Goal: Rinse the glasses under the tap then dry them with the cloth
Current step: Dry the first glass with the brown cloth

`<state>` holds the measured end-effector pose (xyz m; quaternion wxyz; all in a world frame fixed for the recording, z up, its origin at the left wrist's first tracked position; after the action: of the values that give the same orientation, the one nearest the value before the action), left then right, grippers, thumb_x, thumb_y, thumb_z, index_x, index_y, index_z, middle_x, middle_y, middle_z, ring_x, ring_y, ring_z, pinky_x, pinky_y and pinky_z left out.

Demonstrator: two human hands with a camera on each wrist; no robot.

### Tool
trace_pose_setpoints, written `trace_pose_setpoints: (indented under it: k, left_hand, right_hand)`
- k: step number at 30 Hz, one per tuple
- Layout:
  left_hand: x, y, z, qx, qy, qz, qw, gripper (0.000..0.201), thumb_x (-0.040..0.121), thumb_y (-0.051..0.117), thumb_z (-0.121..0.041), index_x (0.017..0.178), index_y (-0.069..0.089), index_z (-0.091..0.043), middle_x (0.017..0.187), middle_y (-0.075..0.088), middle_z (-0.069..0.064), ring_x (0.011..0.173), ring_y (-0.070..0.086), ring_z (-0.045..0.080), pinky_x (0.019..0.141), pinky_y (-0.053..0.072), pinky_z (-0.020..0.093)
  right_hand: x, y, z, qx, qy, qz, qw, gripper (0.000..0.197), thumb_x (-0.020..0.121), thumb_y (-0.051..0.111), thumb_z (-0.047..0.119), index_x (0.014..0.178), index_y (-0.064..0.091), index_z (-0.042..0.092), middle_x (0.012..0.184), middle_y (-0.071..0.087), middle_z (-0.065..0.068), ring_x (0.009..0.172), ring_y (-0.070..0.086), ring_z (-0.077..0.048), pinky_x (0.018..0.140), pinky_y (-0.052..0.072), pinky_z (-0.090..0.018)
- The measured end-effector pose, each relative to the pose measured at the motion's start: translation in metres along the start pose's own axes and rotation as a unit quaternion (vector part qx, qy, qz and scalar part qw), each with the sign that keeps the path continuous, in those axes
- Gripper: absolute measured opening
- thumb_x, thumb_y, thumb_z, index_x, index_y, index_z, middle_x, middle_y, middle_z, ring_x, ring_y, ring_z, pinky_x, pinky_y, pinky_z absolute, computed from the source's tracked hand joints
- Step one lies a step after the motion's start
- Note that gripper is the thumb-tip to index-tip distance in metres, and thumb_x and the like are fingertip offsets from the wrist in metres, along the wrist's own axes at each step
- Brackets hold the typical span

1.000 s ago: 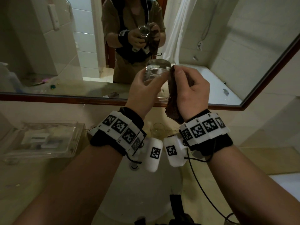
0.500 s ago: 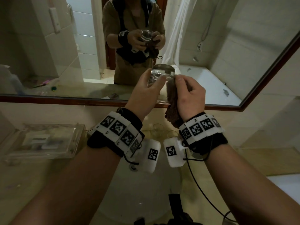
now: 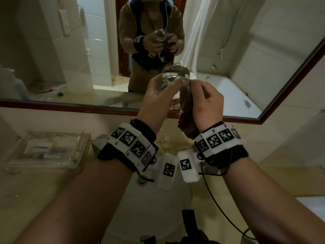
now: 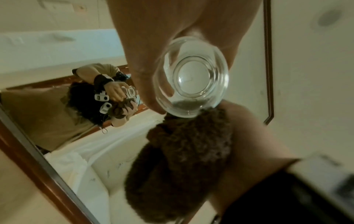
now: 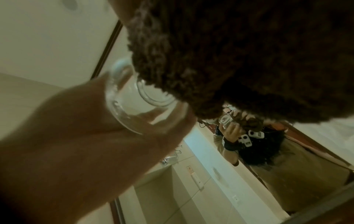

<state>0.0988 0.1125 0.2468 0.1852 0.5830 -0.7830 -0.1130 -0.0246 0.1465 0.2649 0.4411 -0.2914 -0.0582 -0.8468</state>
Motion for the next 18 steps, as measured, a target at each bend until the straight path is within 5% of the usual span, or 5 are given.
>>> trace_pose_setpoints:
  k: [4, 7, 12, 15, 18]
  left_hand:
    - [-0.001, 0.004, 0.002, 0.038, 0.006, -0.025, 0.999, 0.053, 0.077, 0.068, -0.040, 0.126, 0.048, -0.028, 0.118, 0.065, 0.007, 0.106, 0.066, 0.030, 0.088, 0.056, 0.052]
    - [-0.001, 0.009, 0.006, 0.019, -0.016, -0.020, 0.999, 0.042, 0.088, 0.066, -0.034, 0.125, 0.047, -0.028, 0.118, 0.065, 0.008, 0.104, 0.067, 0.032, 0.087, 0.056, 0.052]
    - [-0.005, 0.024, 0.008, 0.049, -0.023, 0.020, 0.998, 0.046, 0.095, 0.060, -0.021, 0.136, 0.041, -0.013, 0.106, 0.066, -0.004, 0.092, 0.070, 0.005, 0.076, 0.060, 0.030]
    - [-0.007, 0.030, 0.005, 0.052, -0.029, 0.009, 0.998, 0.061, 0.088, 0.063, -0.040, 0.141, 0.039, -0.020, 0.122, 0.063, 0.007, 0.110, 0.065, 0.023, 0.094, 0.053, 0.048]
    - [-0.003, 0.036, 0.001, 0.086, -0.017, 0.009, 0.996, 0.067, 0.087, 0.064, -0.041, 0.144, 0.036, -0.022, 0.130, 0.058, 0.007, 0.114, 0.062, 0.023, 0.097, 0.052, 0.048]
  right_hand:
    - [-0.001, -0.007, 0.010, -0.002, -0.038, -0.016, 0.999, 0.024, 0.092, 0.052, 0.027, 0.099, 0.070, 0.014, 0.093, 0.070, -0.001, 0.087, 0.065, -0.012, 0.079, 0.051, -0.026]
    - [0.002, -0.011, 0.009, 0.000, -0.041, -0.018, 0.999, 0.025, 0.092, 0.052, 0.028, 0.101, 0.069, 0.013, 0.094, 0.070, -0.001, 0.089, 0.065, -0.012, 0.082, 0.052, -0.026]
    - [0.013, -0.020, -0.006, -0.010, 0.019, 0.001, 1.000, 0.020, 0.095, 0.053, 0.023, 0.099, 0.070, 0.014, 0.085, 0.069, 0.006, 0.080, 0.064, -0.007, 0.074, 0.052, -0.022]
    - [0.016, -0.025, -0.011, -0.013, 0.019, -0.006, 1.000, 0.023, 0.094, 0.054, 0.027, 0.101, 0.071, 0.013, 0.093, 0.071, -0.001, 0.088, 0.066, -0.015, 0.082, 0.055, -0.035]
    - [0.018, -0.030, -0.012, -0.024, 0.021, -0.009, 0.999, 0.027, 0.093, 0.053, 0.030, 0.103, 0.071, 0.011, 0.096, 0.071, -0.003, 0.090, 0.065, -0.017, 0.084, 0.054, -0.039]
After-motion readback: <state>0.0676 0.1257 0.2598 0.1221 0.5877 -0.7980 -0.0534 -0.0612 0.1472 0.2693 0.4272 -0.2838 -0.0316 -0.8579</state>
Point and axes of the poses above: each hand's wrist, its own x-axis towards the middle knuckle, its own y-axis out of the palm, z = x × y, the point moved 5 cm from there along x, towards the middle knuckle
